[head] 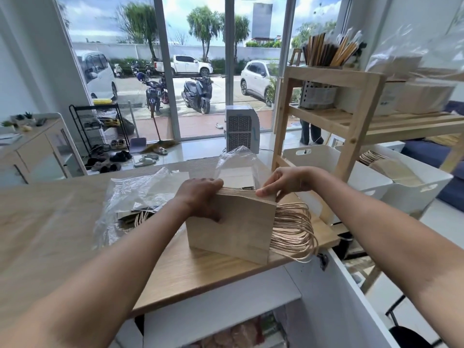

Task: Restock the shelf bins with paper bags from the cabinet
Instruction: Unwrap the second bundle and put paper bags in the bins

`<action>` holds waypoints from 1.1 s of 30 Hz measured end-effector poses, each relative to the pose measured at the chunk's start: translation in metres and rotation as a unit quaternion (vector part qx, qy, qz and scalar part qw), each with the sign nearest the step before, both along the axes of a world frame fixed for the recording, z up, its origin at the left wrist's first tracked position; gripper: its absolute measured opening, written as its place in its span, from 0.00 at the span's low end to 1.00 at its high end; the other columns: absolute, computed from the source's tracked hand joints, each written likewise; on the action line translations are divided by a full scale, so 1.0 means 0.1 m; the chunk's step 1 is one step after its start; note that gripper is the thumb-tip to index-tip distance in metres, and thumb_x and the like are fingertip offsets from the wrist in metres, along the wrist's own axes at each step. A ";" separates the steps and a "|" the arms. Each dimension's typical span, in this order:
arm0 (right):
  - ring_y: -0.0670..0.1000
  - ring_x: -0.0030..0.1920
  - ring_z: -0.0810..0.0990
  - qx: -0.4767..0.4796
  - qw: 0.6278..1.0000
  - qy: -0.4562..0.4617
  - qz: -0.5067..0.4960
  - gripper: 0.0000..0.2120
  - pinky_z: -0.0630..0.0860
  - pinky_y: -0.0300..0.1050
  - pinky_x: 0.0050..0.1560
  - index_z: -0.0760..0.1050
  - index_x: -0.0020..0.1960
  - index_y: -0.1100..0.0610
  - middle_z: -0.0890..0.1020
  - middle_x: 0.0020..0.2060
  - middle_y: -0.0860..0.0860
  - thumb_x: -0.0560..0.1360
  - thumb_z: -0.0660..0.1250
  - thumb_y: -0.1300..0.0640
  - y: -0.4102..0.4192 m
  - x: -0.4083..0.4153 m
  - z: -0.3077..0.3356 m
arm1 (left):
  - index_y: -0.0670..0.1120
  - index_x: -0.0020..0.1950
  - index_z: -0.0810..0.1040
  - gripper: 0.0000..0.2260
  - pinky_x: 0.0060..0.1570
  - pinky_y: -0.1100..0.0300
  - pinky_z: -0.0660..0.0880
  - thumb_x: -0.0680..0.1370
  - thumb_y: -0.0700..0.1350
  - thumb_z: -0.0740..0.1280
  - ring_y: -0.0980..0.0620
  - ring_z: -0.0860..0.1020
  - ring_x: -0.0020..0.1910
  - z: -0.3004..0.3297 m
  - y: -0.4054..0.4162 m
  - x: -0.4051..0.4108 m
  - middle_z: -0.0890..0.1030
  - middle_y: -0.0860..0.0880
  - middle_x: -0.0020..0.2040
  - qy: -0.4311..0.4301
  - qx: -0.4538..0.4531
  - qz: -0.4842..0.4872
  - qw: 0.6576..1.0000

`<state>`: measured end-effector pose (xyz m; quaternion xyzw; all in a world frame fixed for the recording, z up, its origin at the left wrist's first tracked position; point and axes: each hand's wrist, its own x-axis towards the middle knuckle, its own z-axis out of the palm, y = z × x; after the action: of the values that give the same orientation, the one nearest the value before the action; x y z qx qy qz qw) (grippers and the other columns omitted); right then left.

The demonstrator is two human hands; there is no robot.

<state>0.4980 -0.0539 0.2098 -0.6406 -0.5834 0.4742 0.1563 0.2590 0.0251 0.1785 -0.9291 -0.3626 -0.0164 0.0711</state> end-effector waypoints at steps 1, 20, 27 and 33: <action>0.47 0.42 0.84 -0.005 1.000 -0.003 0.004 0.25 0.81 0.39 0.47 0.83 0.49 0.60 0.86 0.41 0.51 0.58 0.75 0.45 0.02 0.01 0.01 | 0.49 0.58 0.71 0.34 0.51 0.56 0.73 0.60 0.65 0.76 0.46 0.78 0.58 0.00 0.00 0.00 0.79 0.49 0.58 0.001 -0.001 0.001 1.000; 0.43 0.44 0.74 -0.111 0.992 -0.036 0.037 0.08 0.71 0.39 0.53 0.78 0.40 0.55 0.78 0.37 0.44 0.77 0.67 0.56 0.02 0.13 0.17 | 0.52 0.57 0.72 0.35 0.50 0.56 0.74 0.56 0.67 0.76 0.47 0.78 0.58 0.04 0.08 0.08 0.80 0.50 0.58 0.030 -0.004 0.022 0.999; 0.48 0.51 0.81 -0.103 0.993 -0.054 0.032 0.06 0.76 0.44 0.60 0.82 0.48 0.56 0.86 0.43 0.47 0.77 0.67 0.57 0.03 0.16 0.14 | 0.52 0.53 0.73 0.33 0.49 0.57 0.73 0.56 0.67 0.76 0.47 0.78 0.57 0.03 0.12 0.11 0.81 0.51 0.56 0.008 -0.012 0.021 1.000; 0.50 0.48 0.82 -0.094 0.995 -0.027 0.014 0.12 0.78 0.45 0.56 0.81 0.48 0.59 0.87 0.39 0.48 0.68 0.71 0.52 0.09 0.20 0.07 | 0.51 0.53 0.73 0.33 0.50 0.56 0.73 0.56 0.67 0.76 0.47 0.78 0.57 0.00 0.12 0.09 0.80 0.51 0.56 -0.004 -0.009 0.010 1.000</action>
<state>0.5183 -0.0448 0.2171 -0.6566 -0.5494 0.5115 0.0726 0.2679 0.0375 0.1785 -0.9259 -0.3725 -0.0164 0.0611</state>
